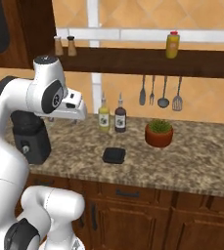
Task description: Close the lid blender by securely placing the lid on top.
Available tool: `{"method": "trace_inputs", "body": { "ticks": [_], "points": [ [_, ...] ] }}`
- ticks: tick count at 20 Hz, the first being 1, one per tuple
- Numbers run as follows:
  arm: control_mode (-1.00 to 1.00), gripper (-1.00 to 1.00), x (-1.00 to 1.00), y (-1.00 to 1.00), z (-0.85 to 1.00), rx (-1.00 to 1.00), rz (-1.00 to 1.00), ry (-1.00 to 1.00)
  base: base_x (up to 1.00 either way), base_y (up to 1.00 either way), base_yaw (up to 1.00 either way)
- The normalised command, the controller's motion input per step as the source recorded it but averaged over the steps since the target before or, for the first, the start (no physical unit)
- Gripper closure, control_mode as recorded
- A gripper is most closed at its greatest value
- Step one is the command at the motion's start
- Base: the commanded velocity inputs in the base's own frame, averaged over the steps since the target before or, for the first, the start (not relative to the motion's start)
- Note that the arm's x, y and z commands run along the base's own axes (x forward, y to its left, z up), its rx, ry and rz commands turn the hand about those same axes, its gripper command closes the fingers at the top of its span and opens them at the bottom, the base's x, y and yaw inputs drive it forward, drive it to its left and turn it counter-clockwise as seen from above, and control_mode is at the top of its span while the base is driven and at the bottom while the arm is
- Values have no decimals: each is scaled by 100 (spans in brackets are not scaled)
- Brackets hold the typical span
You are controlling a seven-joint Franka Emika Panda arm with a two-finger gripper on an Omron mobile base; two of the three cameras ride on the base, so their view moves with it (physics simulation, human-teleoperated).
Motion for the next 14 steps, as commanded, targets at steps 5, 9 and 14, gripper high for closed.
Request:
{"method": "trace_inputs", "body": {
  "ticks": [5,9,14],
  "points": [
    [100,-100,0,0,0,0,0,0,57,0,0],
    [100,-100,0,0,0,0,0,0,64,0,0],
    [100,-100,0,0,0,0,0,0,56,0,0]
  ]
}}
